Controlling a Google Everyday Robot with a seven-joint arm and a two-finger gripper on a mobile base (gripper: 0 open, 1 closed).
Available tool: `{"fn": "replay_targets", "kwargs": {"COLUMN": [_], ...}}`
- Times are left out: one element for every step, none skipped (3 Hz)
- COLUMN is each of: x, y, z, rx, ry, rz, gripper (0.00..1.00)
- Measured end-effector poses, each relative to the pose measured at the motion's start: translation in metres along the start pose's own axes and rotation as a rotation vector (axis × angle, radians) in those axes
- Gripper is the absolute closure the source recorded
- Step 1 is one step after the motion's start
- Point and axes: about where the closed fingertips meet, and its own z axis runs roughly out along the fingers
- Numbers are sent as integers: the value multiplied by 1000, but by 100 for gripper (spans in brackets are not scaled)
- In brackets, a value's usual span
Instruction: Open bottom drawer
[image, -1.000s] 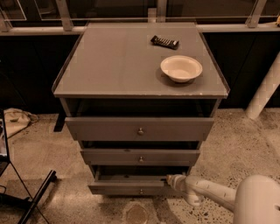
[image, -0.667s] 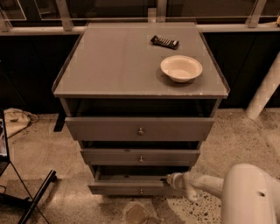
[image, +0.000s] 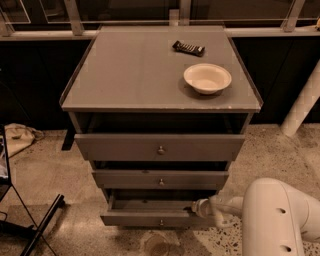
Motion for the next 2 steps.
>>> {"fn": "replay_targets", "kwargs": {"x": [25,24], "y": [-10,-10], "z": [-3,-3], "rx": [-12,-12], "ry": [69,69], "rz": [40,40], "gripper": [100,100]}}
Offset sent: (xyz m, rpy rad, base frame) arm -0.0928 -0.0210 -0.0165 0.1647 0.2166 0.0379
